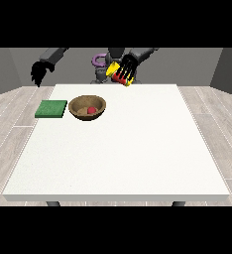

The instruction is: Pick the cup and pour the ball into the bowl, then pick the bowl and place it on the pad

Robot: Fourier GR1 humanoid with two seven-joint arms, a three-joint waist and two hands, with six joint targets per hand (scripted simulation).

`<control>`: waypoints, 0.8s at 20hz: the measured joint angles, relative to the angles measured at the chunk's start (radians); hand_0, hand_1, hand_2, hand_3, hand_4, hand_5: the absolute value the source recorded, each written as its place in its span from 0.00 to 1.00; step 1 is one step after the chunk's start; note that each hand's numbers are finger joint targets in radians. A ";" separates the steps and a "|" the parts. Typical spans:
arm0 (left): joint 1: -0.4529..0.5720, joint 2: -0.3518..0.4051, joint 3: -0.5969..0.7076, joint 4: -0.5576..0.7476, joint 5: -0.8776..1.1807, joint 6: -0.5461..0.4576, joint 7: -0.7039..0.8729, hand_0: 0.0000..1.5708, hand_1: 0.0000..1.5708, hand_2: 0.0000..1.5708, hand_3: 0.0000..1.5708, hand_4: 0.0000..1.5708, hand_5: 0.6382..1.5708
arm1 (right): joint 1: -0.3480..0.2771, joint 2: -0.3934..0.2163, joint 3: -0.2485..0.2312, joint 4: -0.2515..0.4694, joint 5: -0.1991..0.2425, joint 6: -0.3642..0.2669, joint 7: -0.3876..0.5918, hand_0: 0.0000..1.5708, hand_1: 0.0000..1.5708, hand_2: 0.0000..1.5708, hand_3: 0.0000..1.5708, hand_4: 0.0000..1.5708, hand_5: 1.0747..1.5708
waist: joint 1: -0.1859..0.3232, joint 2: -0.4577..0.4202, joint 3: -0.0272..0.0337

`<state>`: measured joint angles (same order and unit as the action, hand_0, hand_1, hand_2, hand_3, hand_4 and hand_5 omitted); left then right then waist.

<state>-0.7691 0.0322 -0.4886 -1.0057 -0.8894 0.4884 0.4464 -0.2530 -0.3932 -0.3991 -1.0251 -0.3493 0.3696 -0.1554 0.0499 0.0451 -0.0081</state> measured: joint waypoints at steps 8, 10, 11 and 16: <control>0.014 -0.019 0.253 -0.331 0.557 -0.047 -0.167 0.00 0.00 0.00 0.00 0.09 0.92 | -0.037 0.028 -0.026 0.009 -0.014 -0.065 -0.006 0.00 0.00 0.00 0.00 0.31 1.00 | 0.111 0.115 -0.0054; 0.020 0.012 0.324 -0.385 0.690 -0.137 -0.195 0.00 0.00 0.00 0.00 0.13 0.91 | -0.031 0.036 -0.040 0.007 -0.016 -0.093 -0.015 0.00 0.00 0.00 0.00 0.16 1.00 | 0.153 0.125 -0.0035; 0.019 0.038 0.360 -0.407 0.752 -0.188 -0.211 0.00 0.00 0.00 0.00 0.15 0.91 | -0.031 0.033 -0.051 0.009 -0.020 -0.102 -0.021 0.00 0.00 0.00 0.00 0.00 1.00 | 0.173 0.139 -0.0018; -0.006 0.191 0.551 -0.432 1.018 -0.441 -0.255 0.00 0.00 0.00 0.00 0.22 0.93 | -0.045 0.061 -0.074 0.008 -0.033 -0.145 -0.057 0.00 0.00 0.00 0.00 0.00 1.00 | 0.237 0.201 0.0034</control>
<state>-0.7752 0.2236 0.0626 -1.4375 0.1289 0.0477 0.1917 -0.2981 -0.3324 -0.4729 -1.0174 -0.3820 0.2246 -0.2125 0.2868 0.2461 -0.0047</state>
